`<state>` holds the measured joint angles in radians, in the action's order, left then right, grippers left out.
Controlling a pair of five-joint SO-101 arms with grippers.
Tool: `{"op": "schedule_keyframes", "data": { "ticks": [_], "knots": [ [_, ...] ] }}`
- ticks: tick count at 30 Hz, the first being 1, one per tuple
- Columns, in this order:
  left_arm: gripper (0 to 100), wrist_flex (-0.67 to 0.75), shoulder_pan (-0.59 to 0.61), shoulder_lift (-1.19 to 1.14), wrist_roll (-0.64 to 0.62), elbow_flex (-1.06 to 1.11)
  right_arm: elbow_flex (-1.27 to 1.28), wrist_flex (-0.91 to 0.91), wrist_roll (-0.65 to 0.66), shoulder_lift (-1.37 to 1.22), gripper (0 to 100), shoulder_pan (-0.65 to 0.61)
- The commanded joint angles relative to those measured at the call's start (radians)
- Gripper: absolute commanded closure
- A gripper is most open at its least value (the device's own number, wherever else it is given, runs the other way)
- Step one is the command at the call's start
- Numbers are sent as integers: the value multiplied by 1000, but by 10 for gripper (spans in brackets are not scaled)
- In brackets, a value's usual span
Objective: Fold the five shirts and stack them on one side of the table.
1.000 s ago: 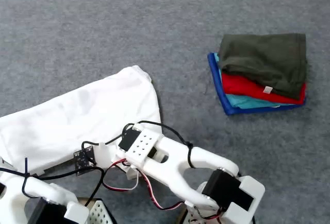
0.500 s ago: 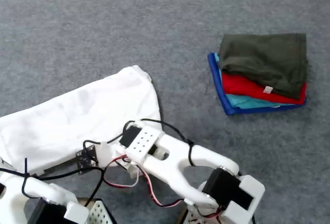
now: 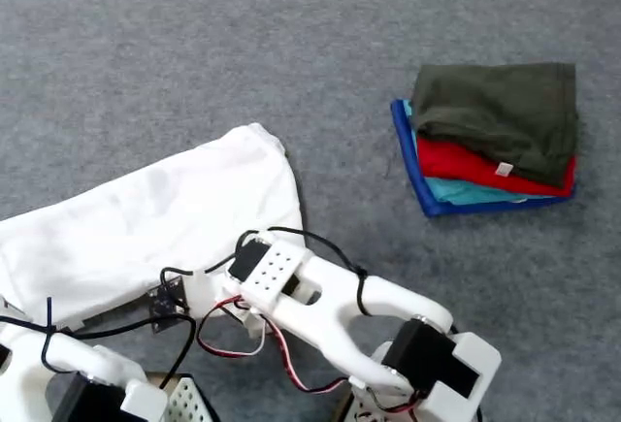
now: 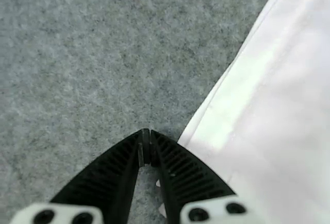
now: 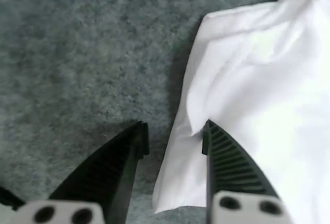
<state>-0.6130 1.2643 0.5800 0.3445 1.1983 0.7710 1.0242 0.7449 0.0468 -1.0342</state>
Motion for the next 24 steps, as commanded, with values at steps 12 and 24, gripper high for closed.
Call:
{"op": "schedule_keyframes", "data": {
  "ticks": [12,24],
  "knots": [
    [981,14,8,25,-2,-3,-31,-17,-21,-50,814,-8],
    [981,14,9,25,-2,-5,-76,-2,-58,-94,849,18]
  ]
}}
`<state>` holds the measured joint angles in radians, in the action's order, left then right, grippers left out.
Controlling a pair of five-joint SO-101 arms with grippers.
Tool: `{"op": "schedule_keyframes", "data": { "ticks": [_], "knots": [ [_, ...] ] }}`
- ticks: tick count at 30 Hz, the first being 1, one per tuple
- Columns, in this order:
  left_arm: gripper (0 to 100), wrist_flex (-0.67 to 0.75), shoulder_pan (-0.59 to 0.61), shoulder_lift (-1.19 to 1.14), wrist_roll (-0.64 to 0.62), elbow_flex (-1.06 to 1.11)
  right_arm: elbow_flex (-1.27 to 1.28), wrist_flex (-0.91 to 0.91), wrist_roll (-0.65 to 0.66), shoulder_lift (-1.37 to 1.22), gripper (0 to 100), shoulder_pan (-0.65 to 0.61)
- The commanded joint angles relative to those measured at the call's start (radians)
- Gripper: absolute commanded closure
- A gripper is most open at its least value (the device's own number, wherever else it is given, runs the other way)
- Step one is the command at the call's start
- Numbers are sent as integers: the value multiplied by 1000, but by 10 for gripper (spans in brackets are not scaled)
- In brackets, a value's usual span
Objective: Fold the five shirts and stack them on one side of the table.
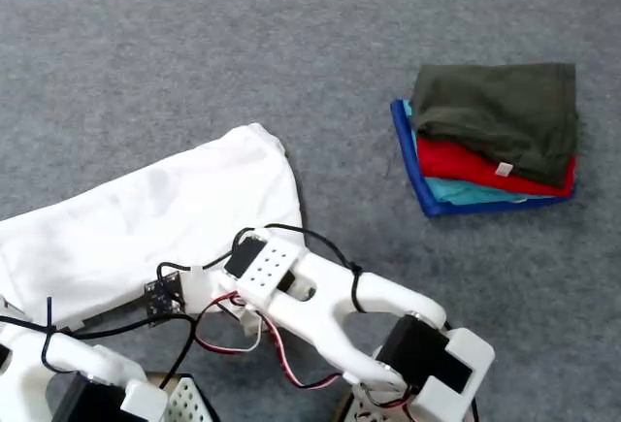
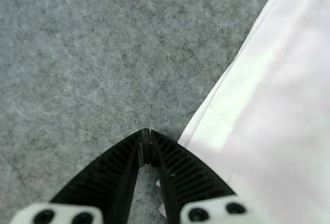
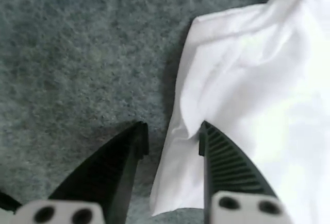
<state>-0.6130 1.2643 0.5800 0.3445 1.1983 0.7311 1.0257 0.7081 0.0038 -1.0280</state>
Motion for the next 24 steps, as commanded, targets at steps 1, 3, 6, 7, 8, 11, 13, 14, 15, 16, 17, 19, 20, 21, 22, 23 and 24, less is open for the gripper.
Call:
{"op": "schedule_keyframes", "data": {
  "ticks": [1,3,6,7,8,11,13,14,15,16,17,19,20,21,22,23,24],
  "knots": [
    [981,14,9,25,-2,-5,-56,11,-26,-71,877,15],
    [981,14,8,25,-2,-5,-104,43,-26,-120,926,13],
    [981,14,14,25,-2,-5,-176,95,-25,-193,951,13],
    [981,14,14,25,-2,-6,-197,109,-26,-211,951,15],
    [981,14,14,25,-2,-6,-211,118,-34,-226,952,15],
    [981,14,12,25,-2,-6,-226,124,-61,-239,953,18],
    [981,14,9,25,-2,-6,-226,124,-66,-239,951,18],
    [981,14,9,25,-2,-6,-226,124,-68,-239,953,18],
    [981,14,8,25,-2,-6,-226,124,-69,-239,954,18],
    [981,14,8,25,-2,-6,-226,124,-78,-239,956,18],
    [981,14,8,25,-2,-6,-226,124,-81,-239,965,18],
    [981,14,8,25,-2,-6,-226,124,-84,-239,998,18],
    [981,14,8,25,-2,-6,-226,124,-89,-239,995,19],
    [981,14,8,25,-2,-6,-226,124,-89,-239,996,21],
    [981,14,8,25,-2,-6,-228,123,-89,-239,996,25],
    [981,14,8,25,-2,-6,-228,123,-89,-239,996,33],
    [981,14,8,25,-2,-6,-231,123,-91,-237,996,45]
  ]
}}
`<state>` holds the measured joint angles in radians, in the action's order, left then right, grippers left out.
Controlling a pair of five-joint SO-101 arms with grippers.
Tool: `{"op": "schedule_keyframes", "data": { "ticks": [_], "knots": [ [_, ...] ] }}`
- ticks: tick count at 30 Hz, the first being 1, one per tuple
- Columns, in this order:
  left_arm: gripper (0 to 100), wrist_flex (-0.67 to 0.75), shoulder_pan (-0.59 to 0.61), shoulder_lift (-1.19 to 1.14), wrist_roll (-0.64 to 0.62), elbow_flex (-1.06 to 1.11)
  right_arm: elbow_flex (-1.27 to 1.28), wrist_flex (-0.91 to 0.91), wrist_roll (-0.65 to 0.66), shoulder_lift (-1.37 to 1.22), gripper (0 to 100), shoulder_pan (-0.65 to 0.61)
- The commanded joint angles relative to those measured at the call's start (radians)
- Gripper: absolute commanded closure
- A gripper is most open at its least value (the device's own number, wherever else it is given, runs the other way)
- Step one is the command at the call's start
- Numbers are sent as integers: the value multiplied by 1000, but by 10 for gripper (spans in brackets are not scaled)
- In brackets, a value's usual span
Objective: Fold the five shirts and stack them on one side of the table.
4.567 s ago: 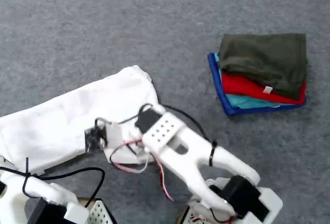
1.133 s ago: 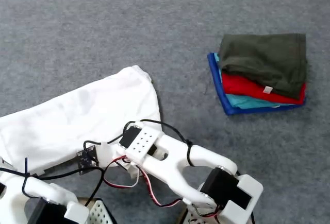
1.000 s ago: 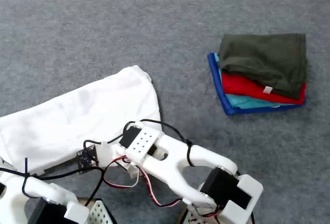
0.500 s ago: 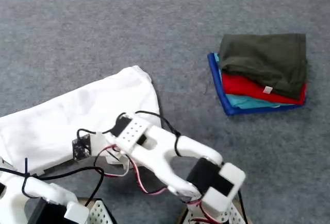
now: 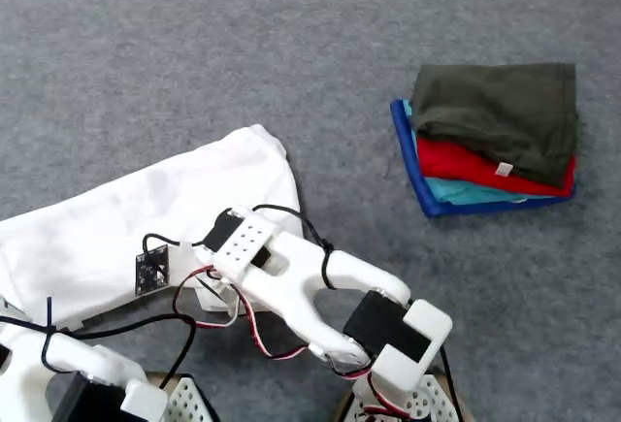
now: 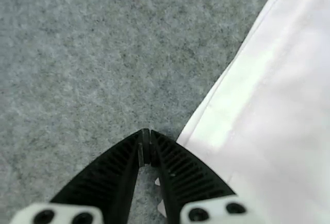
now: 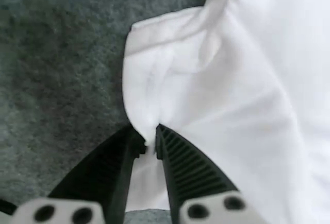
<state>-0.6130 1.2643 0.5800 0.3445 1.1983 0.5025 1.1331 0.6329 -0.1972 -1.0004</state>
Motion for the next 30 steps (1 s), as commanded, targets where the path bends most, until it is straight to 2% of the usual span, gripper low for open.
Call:
{"op": "schedule_keyframes", "data": {
  "ticks": [1,8,16,30],
  "knots": [
    [981,14,8,25,-2,-6,-4,15,-28,-36,996,24],
    [981,14,8,25,-2,-8,-19,28,-38,-36,997,27],
    [981,14,8,25,-2,-8,-194,180,-34,-44,997,81],
    [981,14,8,25,-2,-8,-424,262,101,-56,997,148]
  ]
}}
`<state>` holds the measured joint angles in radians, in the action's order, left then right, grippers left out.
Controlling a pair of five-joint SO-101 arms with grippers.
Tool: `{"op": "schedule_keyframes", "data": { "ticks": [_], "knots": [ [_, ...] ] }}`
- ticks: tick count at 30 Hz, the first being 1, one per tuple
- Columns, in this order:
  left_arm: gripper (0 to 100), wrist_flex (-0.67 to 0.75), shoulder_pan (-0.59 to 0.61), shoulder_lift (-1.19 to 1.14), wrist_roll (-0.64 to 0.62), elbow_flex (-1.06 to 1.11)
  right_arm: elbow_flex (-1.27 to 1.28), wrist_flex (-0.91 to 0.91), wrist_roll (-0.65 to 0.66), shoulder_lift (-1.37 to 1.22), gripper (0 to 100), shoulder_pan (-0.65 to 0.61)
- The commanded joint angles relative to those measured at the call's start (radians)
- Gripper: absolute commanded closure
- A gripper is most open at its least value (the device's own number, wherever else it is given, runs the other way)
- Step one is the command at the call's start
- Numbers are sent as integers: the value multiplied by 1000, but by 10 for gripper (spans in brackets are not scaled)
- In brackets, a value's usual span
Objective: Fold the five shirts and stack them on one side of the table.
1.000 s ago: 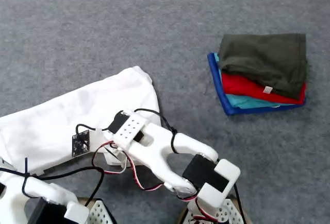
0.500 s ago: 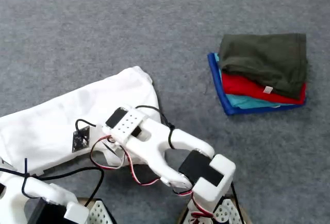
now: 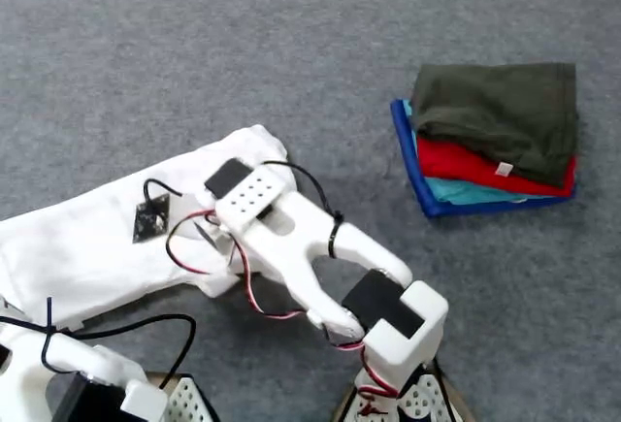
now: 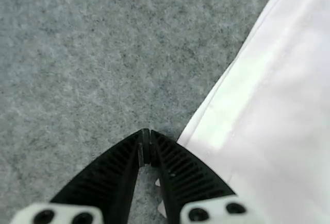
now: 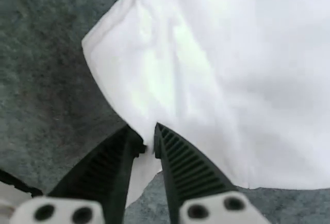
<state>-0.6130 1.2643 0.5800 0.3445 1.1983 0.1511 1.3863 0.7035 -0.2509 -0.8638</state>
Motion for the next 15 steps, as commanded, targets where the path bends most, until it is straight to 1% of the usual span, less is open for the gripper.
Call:
{"op": "schedule_keyframes", "data": {
  "ticks": [1,8,15],
  "knots": [
    [981,14,8,25,-2,-8,-96,17,43,-16,997,12],
    [981,14,6,25,-2,-8,-314,28,120,-166,997,22],
    [981,14,5,25,-2,-8,-570,121,180,-320,997,68]
  ]
}}
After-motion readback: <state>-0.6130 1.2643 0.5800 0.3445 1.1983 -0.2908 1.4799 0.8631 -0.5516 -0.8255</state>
